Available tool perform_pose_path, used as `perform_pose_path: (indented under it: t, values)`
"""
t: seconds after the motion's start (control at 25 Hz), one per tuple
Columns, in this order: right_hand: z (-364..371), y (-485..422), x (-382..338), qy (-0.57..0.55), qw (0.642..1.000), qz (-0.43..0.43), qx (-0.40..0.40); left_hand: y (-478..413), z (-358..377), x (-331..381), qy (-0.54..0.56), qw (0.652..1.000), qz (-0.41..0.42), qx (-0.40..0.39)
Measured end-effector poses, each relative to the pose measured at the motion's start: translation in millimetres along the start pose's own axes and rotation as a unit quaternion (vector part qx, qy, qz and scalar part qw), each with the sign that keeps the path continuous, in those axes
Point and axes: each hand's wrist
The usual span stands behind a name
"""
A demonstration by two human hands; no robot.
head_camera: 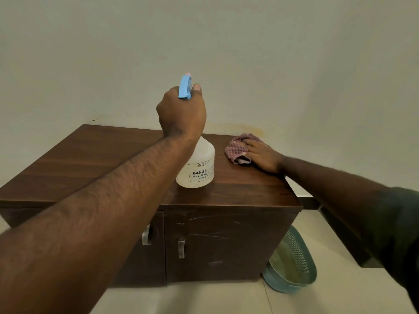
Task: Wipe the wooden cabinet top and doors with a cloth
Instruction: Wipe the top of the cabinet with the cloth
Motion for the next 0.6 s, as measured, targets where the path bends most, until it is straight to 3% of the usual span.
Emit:
perform_pose_path:
  t: [0.28,0.48,0.6]
  values:
    - [26,130,-17,-0.081,0.997,-0.009,0.001,-1,-8,21,0.014,1.000,-0.023,0.007]
    - [22,135,-20,-0.071,0.997,0.004,-0.023,8,0,20,0.010,0.999,-0.030,-0.013]
    - [20,107,-18,-0.055,0.998,0.026,0.006,9,10,15,0.003,0.999,-0.028,-0.021]
Point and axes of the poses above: each hand's wrist, its own y-axis away from the middle knuckle, its own z-axis out of the palm, x = y × z, and after that the axes turned 8 degrees about z, right-handed
